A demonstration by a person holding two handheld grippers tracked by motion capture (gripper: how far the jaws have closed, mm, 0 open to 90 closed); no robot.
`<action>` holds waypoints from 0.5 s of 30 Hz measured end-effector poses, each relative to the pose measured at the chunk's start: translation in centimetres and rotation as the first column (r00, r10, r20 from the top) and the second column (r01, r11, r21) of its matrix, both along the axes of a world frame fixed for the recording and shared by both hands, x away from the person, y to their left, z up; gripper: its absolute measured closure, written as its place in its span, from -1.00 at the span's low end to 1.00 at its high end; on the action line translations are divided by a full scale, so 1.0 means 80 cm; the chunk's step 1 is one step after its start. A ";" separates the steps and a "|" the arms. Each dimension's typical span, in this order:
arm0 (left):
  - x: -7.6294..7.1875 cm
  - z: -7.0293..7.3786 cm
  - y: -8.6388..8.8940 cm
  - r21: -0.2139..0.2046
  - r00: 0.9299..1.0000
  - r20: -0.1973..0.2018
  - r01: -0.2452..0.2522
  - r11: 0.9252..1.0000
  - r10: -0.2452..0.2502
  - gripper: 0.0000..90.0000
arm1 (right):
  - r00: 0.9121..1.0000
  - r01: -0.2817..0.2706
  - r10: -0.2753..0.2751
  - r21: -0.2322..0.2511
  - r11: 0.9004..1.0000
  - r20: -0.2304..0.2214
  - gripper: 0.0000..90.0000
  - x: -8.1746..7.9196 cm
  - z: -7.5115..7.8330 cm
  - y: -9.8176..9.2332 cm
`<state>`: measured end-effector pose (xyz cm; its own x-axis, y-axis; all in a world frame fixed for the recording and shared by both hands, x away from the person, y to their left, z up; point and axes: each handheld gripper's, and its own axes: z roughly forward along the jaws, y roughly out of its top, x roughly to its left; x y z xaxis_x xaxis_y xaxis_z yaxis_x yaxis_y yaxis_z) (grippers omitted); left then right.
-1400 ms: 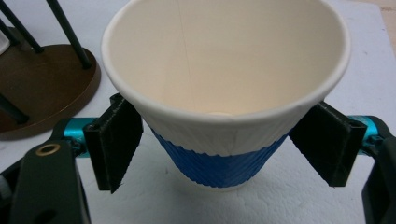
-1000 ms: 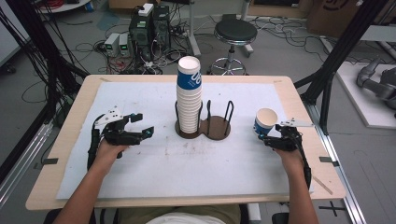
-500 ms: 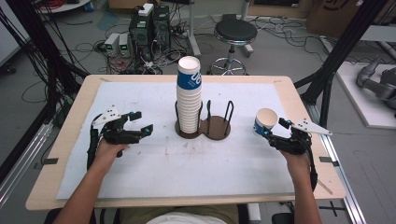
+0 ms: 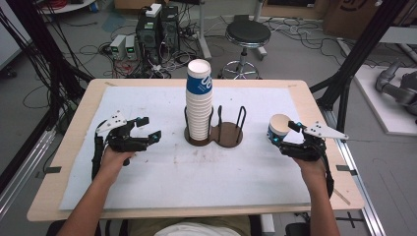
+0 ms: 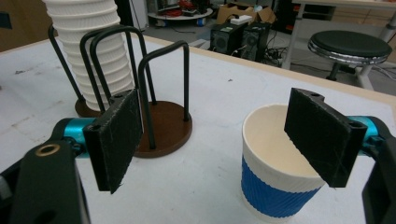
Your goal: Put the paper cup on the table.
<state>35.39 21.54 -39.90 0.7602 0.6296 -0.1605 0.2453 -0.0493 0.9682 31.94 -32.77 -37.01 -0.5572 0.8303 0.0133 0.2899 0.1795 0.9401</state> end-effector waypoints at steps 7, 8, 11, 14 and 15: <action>-0.004 0.005 0.001 -0.018 1.000 0.028 -0.001 1.000 0.001 -0.61 | 1.000 -0.008 0.008 -0.012 1.000 0.013 -0.56 -0.006 0.006 0.005; -0.004 0.006 0.001 -0.024 0.999 0.033 -0.003 1.000 0.004 -0.61 | 1.000 -0.008 0.008 -0.015 1.000 0.014 -0.56 -0.007 0.007 0.006; -0.004 0.007 0.003 -0.025 0.999 0.040 -0.004 1.000 0.005 -0.61 | 1.000 -0.013 0.014 -0.014 1.000 0.019 -0.56 -0.007 0.009 0.009; -0.003 0.006 0.003 -0.022 0.999 0.033 -0.006 1.000 0.007 -0.61 | 1.000 -0.022 0.022 -0.019 1.000 0.022 -0.56 -0.006 0.009 0.011; -0.003 0.006 0.003 -0.022 0.999 0.034 -0.008 1.000 0.009 -0.61 | 1.000 -0.023 0.023 -0.021 1.000 0.019 -0.56 -0.005 0.008 0.012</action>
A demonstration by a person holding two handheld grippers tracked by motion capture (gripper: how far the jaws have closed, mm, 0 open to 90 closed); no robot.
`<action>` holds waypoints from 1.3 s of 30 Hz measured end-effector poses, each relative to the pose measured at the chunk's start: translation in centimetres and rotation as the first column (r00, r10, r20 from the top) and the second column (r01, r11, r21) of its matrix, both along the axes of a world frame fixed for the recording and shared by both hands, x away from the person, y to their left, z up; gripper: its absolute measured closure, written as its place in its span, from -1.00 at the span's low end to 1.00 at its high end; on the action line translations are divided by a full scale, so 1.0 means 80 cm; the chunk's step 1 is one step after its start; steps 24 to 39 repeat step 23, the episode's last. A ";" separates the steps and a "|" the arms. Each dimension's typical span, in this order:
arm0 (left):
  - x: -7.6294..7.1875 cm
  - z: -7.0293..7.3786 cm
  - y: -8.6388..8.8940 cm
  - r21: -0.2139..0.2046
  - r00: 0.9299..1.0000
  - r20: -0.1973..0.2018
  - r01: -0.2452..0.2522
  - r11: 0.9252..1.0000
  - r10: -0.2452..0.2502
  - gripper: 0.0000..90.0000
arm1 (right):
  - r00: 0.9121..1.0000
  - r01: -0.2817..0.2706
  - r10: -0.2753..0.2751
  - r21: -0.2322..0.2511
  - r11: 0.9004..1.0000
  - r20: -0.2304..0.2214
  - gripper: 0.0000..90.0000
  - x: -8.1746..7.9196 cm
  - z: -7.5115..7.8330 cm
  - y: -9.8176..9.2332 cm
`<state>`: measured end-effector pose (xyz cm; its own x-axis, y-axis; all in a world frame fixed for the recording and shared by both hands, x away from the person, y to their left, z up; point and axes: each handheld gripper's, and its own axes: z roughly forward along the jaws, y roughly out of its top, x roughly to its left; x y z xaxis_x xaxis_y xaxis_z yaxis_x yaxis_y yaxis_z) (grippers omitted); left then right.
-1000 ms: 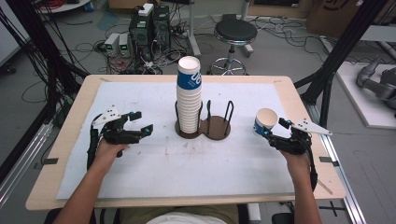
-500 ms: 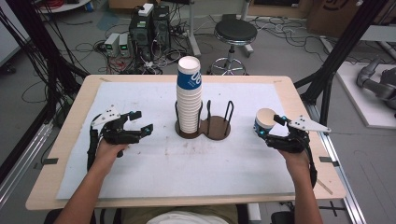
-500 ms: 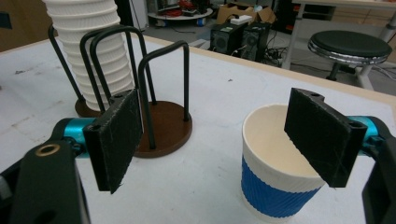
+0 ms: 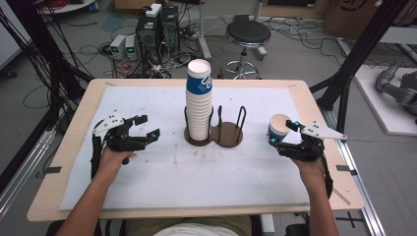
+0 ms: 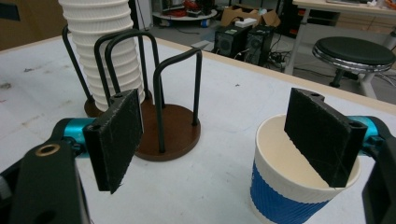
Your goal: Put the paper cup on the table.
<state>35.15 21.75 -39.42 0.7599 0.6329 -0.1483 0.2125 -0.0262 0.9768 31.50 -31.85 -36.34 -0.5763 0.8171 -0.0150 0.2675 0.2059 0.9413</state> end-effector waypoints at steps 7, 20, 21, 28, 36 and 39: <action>-0.002 0.001 0.000 0.006 1.000 0.000 -0.001 1.000 0.001 -0.61 | 1.000 -0.007 0.007 -0.001 1.000 -0.007 -0.56 0.000 -0.001 0.003; 0.000 -0.002 0.002 0.026 1.000 -0.012 -0.026 0.999 0.027 -0.61 | 1.000 -0.014 0.014 0.000 1.000 0.000 -0.56 0.001 -0.001 0.003; 0.000 -0.002 0.002 0.026 0.999 -0.012 -0.029 0.999 0.030 -0.61 | 1.000 -0.014 0.014 -0.002 1.000 0.000 -0.56 0.001 -0.001 0.003; 0.001 -0.002 0.003 0.025 1.000 -0.010 -0.029 0.999 0.029 -0.61 | 1.000 -0.013 0.013 0.001 1.000 0.001 -0.56 0.002 0.000 0.002; 0.001 -0.002 0.003 0.025 1.000 -0.010 -0.029 0.999 0.029 -0.61 | 1.000 -0.013 0.013 0.001 1.000 0.001 -0.56 0.002 0.000 0.002; 0.001 -0.002 0.003 0.025 1.000 -0.010 -0.029 0.999 0.029 -0.61 | 1.000 -0.013 0.013 0.001 1.000 0.001 -0.56 0.002 0.000 0.002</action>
